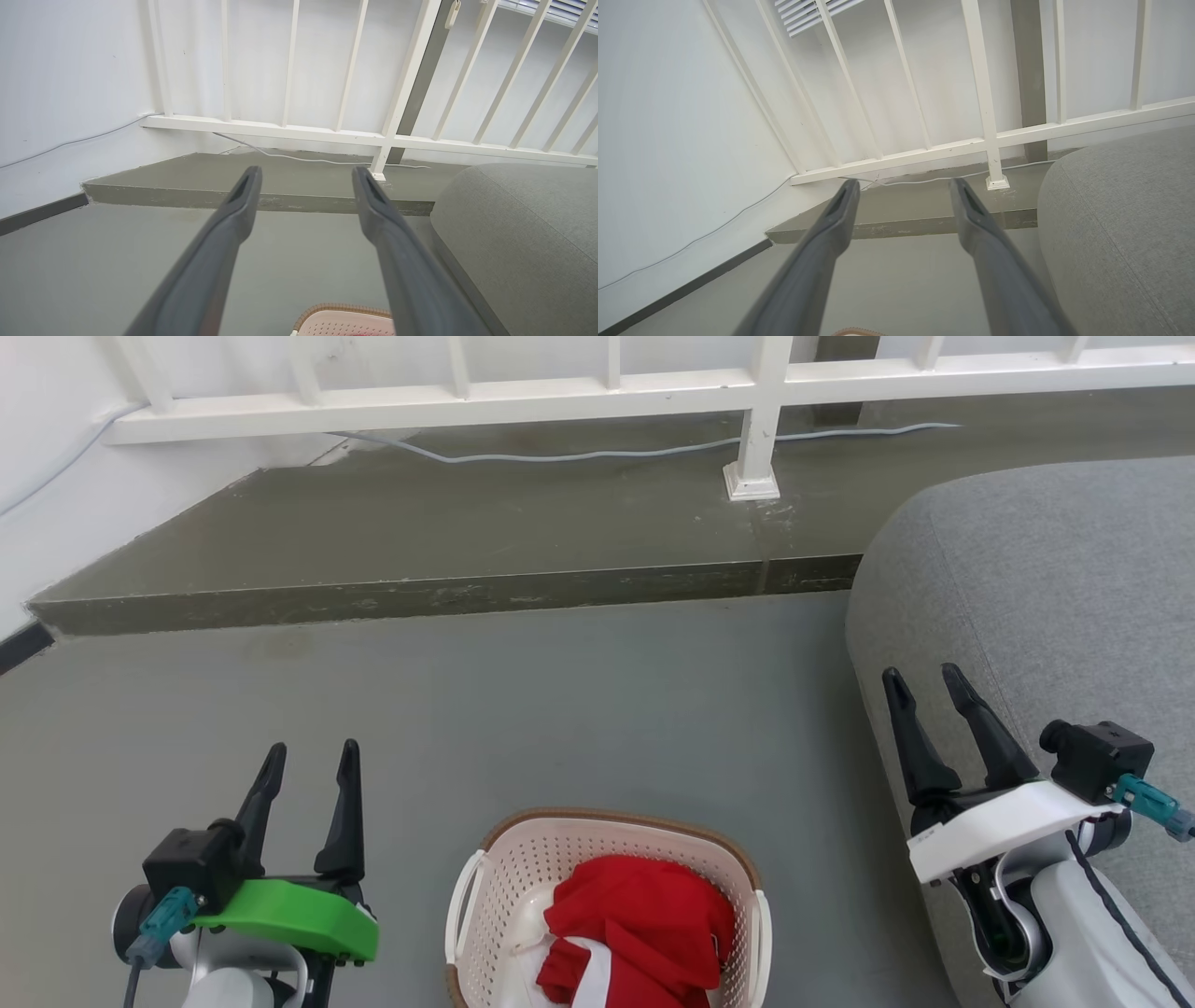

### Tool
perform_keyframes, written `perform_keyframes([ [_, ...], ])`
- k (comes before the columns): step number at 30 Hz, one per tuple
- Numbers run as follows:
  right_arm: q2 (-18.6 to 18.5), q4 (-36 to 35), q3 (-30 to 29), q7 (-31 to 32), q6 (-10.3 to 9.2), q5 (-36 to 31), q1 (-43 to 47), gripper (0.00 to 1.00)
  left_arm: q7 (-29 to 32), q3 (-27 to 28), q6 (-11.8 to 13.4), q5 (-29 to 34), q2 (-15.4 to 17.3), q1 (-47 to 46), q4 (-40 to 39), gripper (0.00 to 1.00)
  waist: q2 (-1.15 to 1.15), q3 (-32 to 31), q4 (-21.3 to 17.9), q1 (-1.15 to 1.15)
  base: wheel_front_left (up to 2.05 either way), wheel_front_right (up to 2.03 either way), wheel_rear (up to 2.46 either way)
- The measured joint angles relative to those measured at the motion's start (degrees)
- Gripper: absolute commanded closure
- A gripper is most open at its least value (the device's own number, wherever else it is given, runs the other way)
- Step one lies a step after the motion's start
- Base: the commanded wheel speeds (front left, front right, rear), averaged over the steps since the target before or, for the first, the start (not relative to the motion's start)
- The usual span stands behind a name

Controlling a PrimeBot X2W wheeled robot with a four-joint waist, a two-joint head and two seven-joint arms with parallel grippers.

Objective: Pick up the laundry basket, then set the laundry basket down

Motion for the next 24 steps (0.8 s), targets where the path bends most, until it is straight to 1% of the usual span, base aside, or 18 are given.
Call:
perform_keyframes([
  [13, 0.33, 0.16, 0.25, -0.25, 0.01, -0.43, -0.01, 0.0, 0.0, 0.75, -0.49, 0.51, -0.8, 0.01, -0.02, 0.0, 0.0, 0.51, -0.46, 0.0, 0.0, 0.0, 0.0],
  [16, 0.33, 0.15, 0.3, -0.25, 0.01, -0.42, -0.01, 0.0, 0.0, 0.77, -0.89, 0.51, -0.87, 0.01, -0.04, 0.0, 0.0, 1.28, -0.67, 0.0, 0.0, 0.0, 0.0],
  [24, 0.3, 0.02, 0.26, -0.25, 0.01, -0.37, -0.04, 0.0, 0.0, 0.71, -0.98, 0.84, -0.96, -0.13, -0.05, 0.0, 0.0, 4.44, -1.23, 0.0, 0.0, 0.0, 0.0],
])
